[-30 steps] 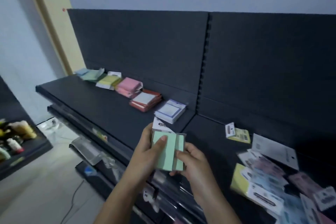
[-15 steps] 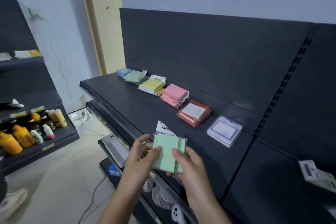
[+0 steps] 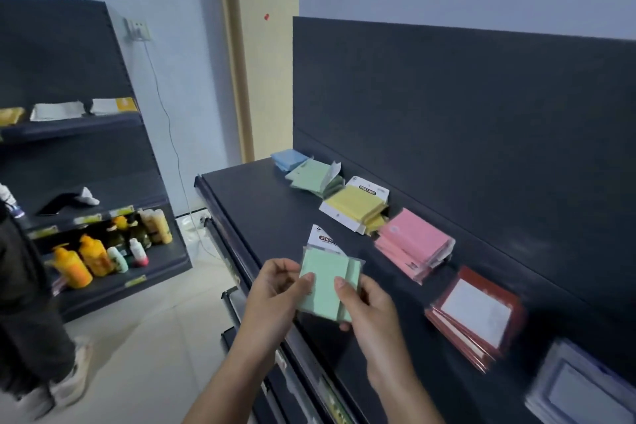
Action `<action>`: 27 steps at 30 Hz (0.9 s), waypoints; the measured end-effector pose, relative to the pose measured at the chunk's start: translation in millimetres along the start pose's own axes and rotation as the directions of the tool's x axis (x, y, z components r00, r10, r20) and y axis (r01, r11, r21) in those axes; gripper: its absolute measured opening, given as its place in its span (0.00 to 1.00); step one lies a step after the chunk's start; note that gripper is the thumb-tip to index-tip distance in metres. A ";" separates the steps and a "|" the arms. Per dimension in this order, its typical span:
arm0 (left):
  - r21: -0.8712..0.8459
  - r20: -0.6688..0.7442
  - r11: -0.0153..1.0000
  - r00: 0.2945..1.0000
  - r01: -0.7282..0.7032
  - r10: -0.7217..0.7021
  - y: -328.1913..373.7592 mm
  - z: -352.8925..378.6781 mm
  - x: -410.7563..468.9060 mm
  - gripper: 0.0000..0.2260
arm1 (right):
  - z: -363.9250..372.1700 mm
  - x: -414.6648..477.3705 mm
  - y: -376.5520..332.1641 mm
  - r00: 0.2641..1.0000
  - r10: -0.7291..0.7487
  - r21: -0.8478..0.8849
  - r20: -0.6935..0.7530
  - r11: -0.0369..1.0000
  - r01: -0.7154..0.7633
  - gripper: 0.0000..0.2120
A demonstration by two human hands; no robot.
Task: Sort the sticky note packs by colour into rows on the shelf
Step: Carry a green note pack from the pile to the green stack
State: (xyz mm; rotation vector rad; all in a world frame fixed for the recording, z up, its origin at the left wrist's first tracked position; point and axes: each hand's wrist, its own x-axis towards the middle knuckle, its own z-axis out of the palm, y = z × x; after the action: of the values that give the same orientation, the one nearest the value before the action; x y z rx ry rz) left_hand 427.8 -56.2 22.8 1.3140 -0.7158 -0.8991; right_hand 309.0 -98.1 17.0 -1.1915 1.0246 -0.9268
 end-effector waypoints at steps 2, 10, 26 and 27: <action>-0.007 -0.018 1.000 1.000 0.006 -0.006 -0.6 -2.7 23.0 0.04 | 6.8 24.9 1.4 1.000 -0.006 -0.036 0.001 0.999 0.006 0.05; 0.013 0.044 0.999 0.998 0.041 -0.042 -5.7 -18.4 116.2 0.10 | 40.6 117.4 3.5 0.987 -0.075 -0.057 -0.140 0.996 0.068 0.08; 0.291 0.428 0.892 0.881 -0.345 0.201 2.3 -19.5 381.7 0.18 | 118.4 322.6 -24.8 0.879 -0.331 -0.649 -0.343 0.760 0.033 0.16; 0.318 0.470 0.861 0.854 -0.398 0.221 -3.3 -16.3 392.8 0.19 | 118.5 330.5 -22.0 0.869 -0.346 -0.684 -0.353 0.730 0.012 0.17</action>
State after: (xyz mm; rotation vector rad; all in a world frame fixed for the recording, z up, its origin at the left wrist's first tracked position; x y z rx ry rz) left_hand 634.2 -389.8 -2.8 1.3128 -1.4844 -0.7894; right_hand 515.2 -382.8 4.8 -1.7417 1.7515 -1.0677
